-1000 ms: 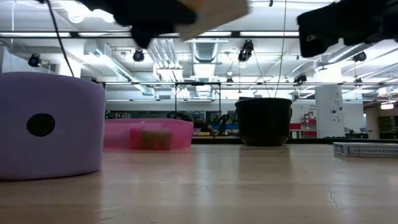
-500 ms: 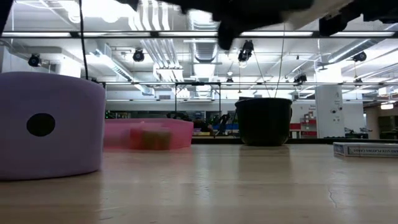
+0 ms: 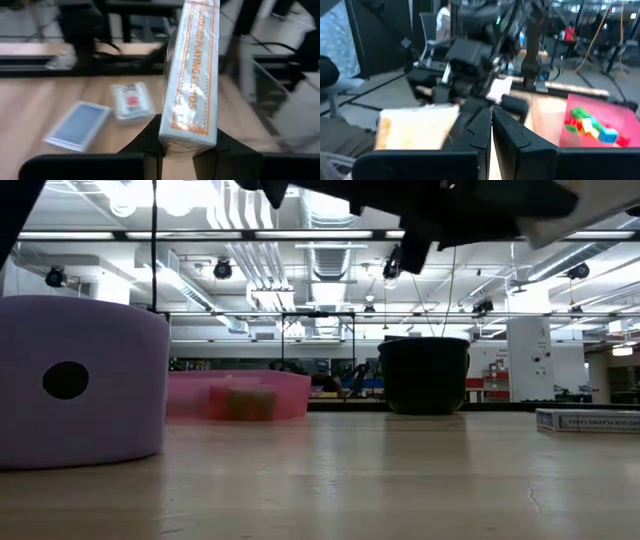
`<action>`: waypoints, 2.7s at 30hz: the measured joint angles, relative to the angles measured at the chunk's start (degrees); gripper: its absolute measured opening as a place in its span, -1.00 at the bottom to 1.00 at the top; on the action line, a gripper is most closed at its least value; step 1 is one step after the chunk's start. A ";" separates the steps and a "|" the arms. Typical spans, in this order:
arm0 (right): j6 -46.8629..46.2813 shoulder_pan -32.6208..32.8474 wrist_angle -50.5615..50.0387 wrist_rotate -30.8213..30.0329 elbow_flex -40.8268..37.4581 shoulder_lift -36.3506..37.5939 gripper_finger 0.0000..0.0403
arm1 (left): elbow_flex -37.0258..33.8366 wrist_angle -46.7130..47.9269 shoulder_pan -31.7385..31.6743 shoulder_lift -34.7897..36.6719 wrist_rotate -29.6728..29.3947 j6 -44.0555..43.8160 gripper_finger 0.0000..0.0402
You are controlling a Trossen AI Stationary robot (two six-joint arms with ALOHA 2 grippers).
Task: Pick & Place Toys
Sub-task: Put the yellow deck of cards into the transparent bin
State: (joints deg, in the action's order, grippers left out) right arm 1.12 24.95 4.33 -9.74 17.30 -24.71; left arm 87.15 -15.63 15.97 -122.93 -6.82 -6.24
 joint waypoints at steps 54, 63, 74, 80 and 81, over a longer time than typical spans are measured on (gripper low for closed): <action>-5.87 -0.85 0.61 -11.69 16.25 -43.02 -0.68 | -17.13 0.25 -2.08 11.34 -12.87 -3.35 -0.70; -4.93 -0.72 -6.18 -10.64 19.49 -42.30 -0.69 | -17.58 2.46 -1.91 11.73 -11.15 -1.89 -0.19; -10.28 1.58 -18.92 -3.06 20.34 -32.34 -0.69 | -29.72 -9.10 -0.49 19.13 -11.15 -1.27 0.24; -16.51 6.77 -24.30 3.14 22.08 -29.57 -0.69 | -36.87 -18.85 -0.53 20.99 -11.32 -3.22 0.25; -17.71 7.97 -24.63 3.76 22.24 -29.32 -0.69 | -37.49 -19.73 -0.54 21.24 -11.52 -3.27 0.25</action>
State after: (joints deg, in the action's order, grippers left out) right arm -16.59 32.92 -20.30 -5.98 39.54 -54.03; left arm 49.66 -35.36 15.44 -101.69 -18.35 -9.50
